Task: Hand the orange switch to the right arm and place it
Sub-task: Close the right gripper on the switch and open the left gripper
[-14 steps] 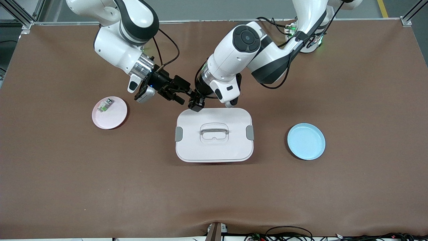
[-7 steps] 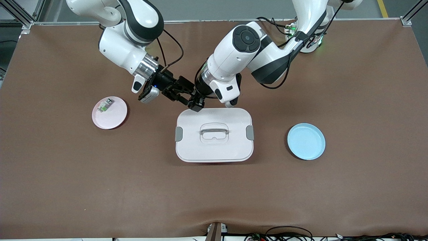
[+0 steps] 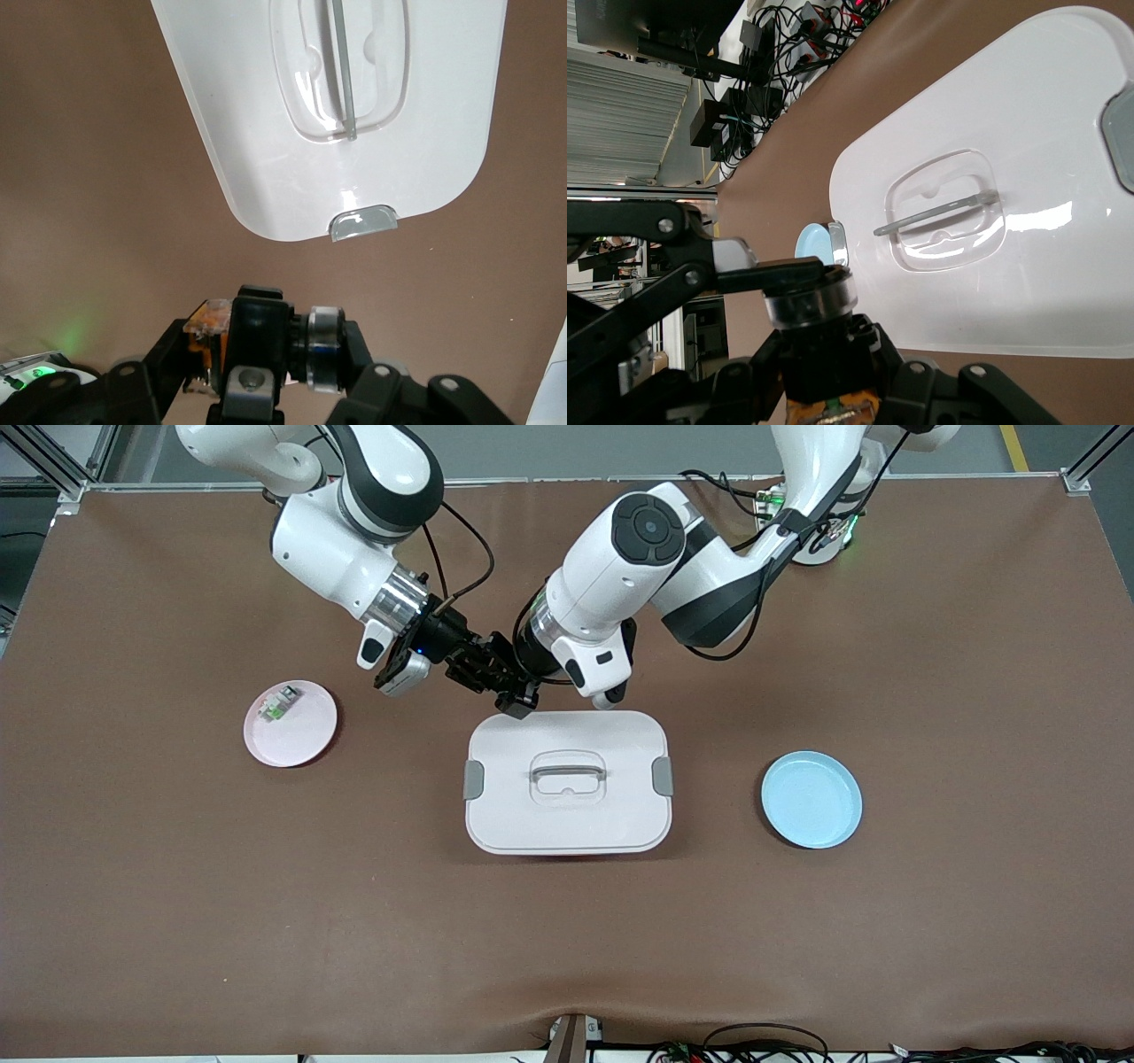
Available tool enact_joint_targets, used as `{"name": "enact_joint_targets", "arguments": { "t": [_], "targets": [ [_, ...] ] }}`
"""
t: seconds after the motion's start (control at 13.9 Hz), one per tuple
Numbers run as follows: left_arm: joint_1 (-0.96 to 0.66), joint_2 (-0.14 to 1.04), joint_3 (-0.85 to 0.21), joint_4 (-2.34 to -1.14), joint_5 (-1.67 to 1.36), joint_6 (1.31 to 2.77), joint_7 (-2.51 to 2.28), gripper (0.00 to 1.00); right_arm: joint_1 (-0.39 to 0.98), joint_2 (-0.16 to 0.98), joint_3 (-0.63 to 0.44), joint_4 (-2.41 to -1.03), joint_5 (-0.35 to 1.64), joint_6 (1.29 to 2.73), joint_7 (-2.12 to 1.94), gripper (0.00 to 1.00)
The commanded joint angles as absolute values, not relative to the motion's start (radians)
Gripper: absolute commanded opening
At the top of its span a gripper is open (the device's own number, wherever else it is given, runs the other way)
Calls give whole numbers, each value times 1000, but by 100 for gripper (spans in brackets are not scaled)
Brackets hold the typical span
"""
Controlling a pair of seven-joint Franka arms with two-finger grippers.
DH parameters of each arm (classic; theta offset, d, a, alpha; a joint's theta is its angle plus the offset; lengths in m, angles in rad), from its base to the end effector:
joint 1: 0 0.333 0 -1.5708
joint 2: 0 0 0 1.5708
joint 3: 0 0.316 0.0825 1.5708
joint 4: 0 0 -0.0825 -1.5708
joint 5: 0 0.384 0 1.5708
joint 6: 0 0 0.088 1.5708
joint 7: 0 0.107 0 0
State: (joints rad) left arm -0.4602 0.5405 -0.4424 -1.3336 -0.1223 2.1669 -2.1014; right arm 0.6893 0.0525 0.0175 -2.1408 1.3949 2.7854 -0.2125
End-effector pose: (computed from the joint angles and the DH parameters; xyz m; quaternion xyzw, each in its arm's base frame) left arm 0.5075 -0.5310 0.4783 0.7609 0.6061 -0.1477 0.1784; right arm 0.4624 0.3363 0.4174 -0.8834 0.1324 -0.1211 0.4330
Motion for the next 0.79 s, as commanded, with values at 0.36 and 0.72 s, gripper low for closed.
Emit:
{"name": "enact_joint_targets", "arguments": {
  "t": [0.36,0.72],
  "targets": [
    [-445,514,-426,-1310,-123,2155,-2049,100,704,75,6,-2095,1420,2793,-187,0],
    [-345,428,-426,-1310,-83,2013,-1941,100,690,92,3,-2095,1370,2780,-221,0]
  ]
}}
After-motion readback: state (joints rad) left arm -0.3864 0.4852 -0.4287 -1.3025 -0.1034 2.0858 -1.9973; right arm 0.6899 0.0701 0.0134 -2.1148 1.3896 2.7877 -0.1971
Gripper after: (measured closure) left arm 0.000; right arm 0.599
